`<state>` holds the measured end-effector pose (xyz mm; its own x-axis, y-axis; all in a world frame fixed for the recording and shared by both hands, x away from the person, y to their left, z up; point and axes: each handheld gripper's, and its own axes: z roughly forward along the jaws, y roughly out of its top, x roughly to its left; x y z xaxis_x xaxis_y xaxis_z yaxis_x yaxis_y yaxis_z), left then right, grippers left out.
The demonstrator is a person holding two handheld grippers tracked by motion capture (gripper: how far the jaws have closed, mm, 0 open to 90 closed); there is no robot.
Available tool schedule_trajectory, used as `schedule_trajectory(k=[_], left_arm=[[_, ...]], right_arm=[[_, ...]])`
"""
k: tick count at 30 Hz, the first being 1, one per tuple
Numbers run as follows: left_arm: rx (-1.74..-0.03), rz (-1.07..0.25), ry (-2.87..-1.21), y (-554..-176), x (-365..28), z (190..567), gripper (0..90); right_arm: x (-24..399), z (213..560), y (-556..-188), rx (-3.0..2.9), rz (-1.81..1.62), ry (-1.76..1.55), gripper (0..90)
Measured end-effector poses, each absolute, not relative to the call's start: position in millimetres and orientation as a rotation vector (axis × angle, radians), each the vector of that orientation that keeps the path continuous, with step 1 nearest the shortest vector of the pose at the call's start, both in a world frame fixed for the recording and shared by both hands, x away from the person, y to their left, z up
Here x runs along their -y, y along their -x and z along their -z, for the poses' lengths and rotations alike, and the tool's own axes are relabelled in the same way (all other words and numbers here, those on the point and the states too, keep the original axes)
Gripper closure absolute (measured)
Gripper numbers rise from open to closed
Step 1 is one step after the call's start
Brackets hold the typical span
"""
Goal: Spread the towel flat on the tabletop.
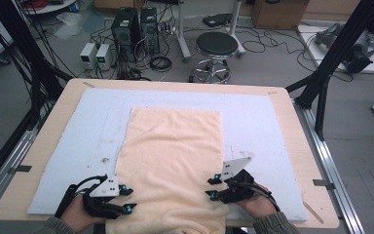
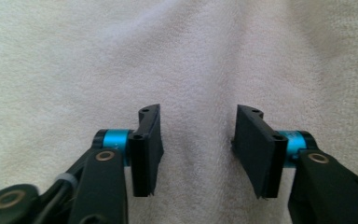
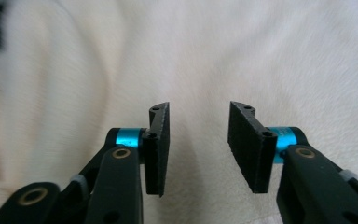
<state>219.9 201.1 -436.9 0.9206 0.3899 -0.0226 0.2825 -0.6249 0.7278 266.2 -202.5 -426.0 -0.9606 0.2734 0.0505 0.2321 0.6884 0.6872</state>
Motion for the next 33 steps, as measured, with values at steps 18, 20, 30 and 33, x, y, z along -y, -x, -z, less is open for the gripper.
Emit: schedule_trajectory(k=[18,20,30,33], left_arm=[[-0.576,-0.237,-2.190,-247.1,-211.3,425.1,43.2],[-0.580,-0.216,-2.186,-248.2,-210.4,424.7,43.4],[-0.539,-0.145,-2.265,-236.4,-212.1,435.7,42.9],[-0.520,-0.179,-2.269,-230.4,-214.0,437.2,43.5]], right_arm=[[211.9,424.3,-287.9,-2.727,-1.202,-0.612,41.9],[211.1,422.8,-291.6,-2.727,-1.235,-0.622,41.3],[210.3,424.7,-274.5,-2.761,-1.206,-0.555,43.0],[206.2,432.2,-273.4,-2.811,-1.145,-0.540,49.6]])
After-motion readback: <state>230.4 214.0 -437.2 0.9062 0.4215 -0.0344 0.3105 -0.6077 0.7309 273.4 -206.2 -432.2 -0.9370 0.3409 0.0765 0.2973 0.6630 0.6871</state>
